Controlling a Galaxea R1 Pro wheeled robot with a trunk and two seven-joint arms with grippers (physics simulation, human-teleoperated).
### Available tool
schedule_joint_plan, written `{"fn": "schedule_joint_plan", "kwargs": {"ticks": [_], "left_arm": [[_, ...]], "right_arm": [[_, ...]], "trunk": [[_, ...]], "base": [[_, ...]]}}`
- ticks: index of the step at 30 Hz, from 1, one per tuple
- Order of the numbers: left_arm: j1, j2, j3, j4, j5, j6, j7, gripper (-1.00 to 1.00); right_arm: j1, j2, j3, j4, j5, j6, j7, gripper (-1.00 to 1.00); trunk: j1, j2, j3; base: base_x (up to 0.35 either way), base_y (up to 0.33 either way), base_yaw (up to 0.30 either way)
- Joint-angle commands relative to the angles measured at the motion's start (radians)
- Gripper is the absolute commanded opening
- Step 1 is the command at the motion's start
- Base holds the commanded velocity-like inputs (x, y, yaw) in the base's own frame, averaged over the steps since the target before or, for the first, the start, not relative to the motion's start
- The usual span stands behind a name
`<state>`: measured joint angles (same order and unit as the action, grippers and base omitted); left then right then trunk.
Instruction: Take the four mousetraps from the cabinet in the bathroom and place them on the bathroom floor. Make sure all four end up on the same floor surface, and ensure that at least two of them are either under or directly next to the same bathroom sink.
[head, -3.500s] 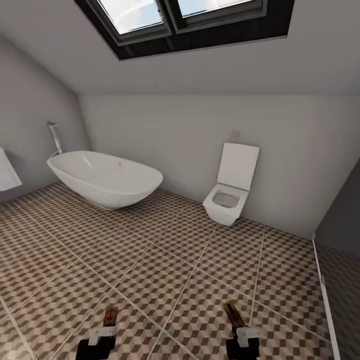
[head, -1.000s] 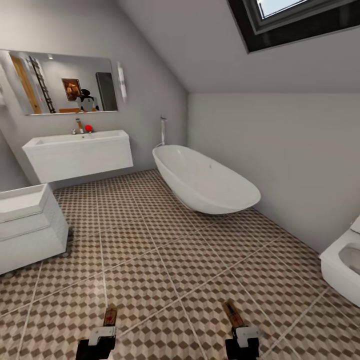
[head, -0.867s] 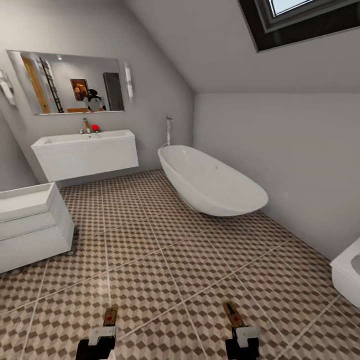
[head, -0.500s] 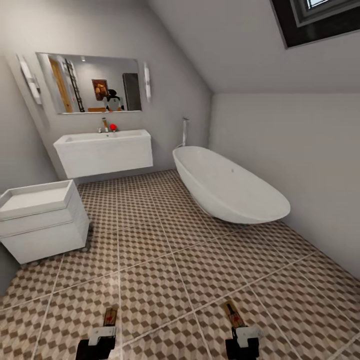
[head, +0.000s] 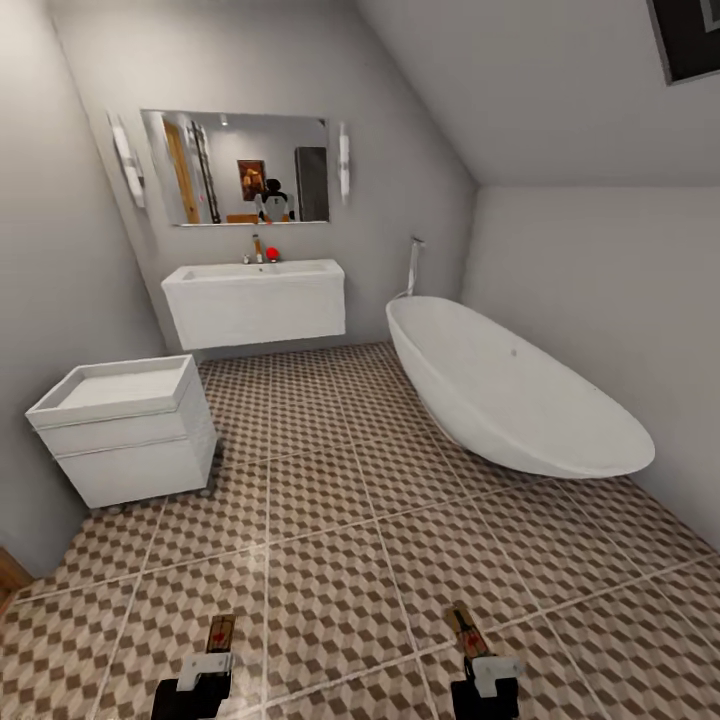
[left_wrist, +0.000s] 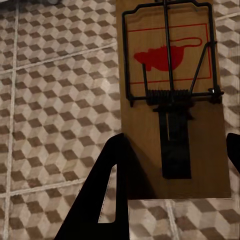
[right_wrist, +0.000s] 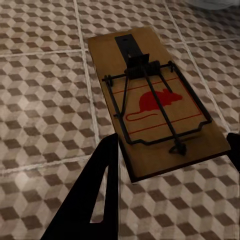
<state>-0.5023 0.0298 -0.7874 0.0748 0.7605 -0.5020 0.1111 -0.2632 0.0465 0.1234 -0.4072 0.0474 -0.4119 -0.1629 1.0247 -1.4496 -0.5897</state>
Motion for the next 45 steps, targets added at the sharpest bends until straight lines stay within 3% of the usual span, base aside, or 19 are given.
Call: {"fn": "schedule_joint_plan", "kwargs": {"ticks": [1,19,22,26,30,38,45], "left_arm": [[-0.001,-0.001,-0.006,0.002,-0.006,-0.003,0.009,-1.0],[-0.001,0.001,-0.006,0.002,-0.006,-0.003,0.009,-1.0],[-0.001,0.001,-0.006,0.002,-0.006,-0.003,0.009,-1.0],[-0.001,0.001,-0.006,0.002,-0.006,-0.003,0.009,-1.0],[-0.001,0.001,-0.006,0.002,-0.006,-0.003,0.009,-1.0],[-0.001,-0.001,-0.006,0.002,-0.006,-0.003,0.009,-1.0],[-0.001,-0.004,-0.006,0.002,-0.006,-0.003,0.009,-1.0]], "right_arm": [[-0.001,-0.001,0.005,0.001,0.003,-0.001,-0.009,-1.0],[-0.001,-0.011,0.002,-0.001,0.004,-0.002,-0.009,-1.0],[-0.001,-0.035,0.001,-0.004,0.004,-0.013,-0.008,-1.0],[-0.001,-0.108,-0.002,-0.002,-0.003,-0.063,-0.007,-1.0],[-0.001,-0.125,-0.004,0.002,-0.006,-0.077,-0.008,-1.0],[-0.001,-0.124,-0.001,0.097,-0.006,-0.079,-0.005,-1.0],[-0.001,-0.096,-0.001,0.234,-0.006,-0.078,-0.005,-1.0]], "trunk": [[0.0,0.0,-0.001],[0.0,0.0,-0.001],[0.0,0.0,-0.001],[0.0,0.0,-0.001],[0.0,0.0,-0.001],[0.0,0.0,-0.001],[0.0,0.0,-0.001]], "base": [[0.196,-0.054,0.258],[0.192,-0.112,0.234],[0.128,-0.099,0.075],[0.079,-0.086,0.021],[0.014,-0.036,0.003],[0.001,-0.003,0.0],[0.0,0.0,0.0]]}}
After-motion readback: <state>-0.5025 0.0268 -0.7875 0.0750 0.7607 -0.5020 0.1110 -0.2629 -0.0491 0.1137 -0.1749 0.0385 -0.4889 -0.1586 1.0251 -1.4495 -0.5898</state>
